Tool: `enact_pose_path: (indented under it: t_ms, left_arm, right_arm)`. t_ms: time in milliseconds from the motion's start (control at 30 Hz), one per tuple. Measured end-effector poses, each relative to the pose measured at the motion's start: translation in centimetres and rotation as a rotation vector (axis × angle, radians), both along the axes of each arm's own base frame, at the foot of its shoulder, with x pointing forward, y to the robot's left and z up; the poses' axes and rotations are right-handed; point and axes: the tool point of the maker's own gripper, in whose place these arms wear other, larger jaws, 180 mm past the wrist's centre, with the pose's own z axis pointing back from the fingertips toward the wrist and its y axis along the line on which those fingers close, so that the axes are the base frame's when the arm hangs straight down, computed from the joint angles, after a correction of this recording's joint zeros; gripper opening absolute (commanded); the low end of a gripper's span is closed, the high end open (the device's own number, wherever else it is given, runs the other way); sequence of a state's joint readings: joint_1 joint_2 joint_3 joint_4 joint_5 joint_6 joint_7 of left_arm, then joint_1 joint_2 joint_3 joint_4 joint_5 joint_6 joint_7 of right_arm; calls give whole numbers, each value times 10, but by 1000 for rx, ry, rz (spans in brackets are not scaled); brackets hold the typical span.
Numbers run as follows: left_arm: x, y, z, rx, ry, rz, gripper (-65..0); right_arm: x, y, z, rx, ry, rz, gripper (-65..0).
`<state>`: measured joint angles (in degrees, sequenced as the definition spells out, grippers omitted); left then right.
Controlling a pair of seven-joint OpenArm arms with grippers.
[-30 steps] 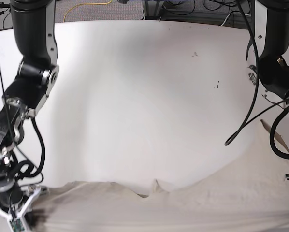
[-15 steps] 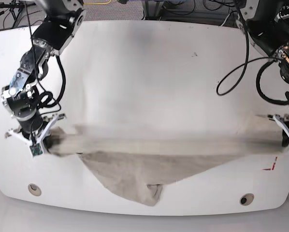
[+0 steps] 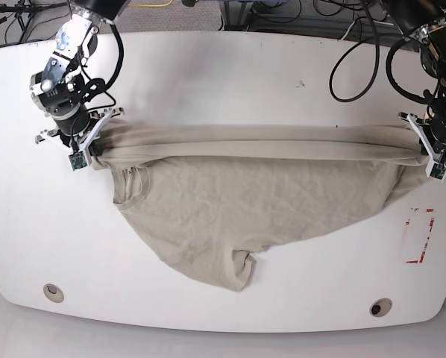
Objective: Fold the T-shirt properly
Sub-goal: 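Lower the shirt flat onto the table and open both grippers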
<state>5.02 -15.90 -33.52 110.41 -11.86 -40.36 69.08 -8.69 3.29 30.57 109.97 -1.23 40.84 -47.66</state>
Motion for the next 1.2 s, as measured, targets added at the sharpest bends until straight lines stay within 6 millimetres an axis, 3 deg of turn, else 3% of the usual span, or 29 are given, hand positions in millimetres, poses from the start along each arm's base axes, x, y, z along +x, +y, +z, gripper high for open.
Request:
enact_pose_path:
  t_ms: [367, 800, 900, 1033, 1200]
  left_arm:
    - [-32, 0, -25, 0, 101, 0, -650]
    - [-48, 3, -34, 9, 147, -1, -650]
    - [-54, 4, -37, 15, 167, -1, -650]
    - [-65, 5, -43, 16, 197, 1, -632]
    - [-73, 5, -48, 16, 222, 1, -490]
  right_arm:
    - [-43, 8, -31, 29, 106, -12, -650]
    - [-81, 27, -56, 86, 201, -31, -647]
    - [-87, 31, -59, 97, 213, -32, -599]
    - [-93, 32, -62, 98, 228, -31, -465]
    - [-97, 31, -64, 99, 238, -46, -298]
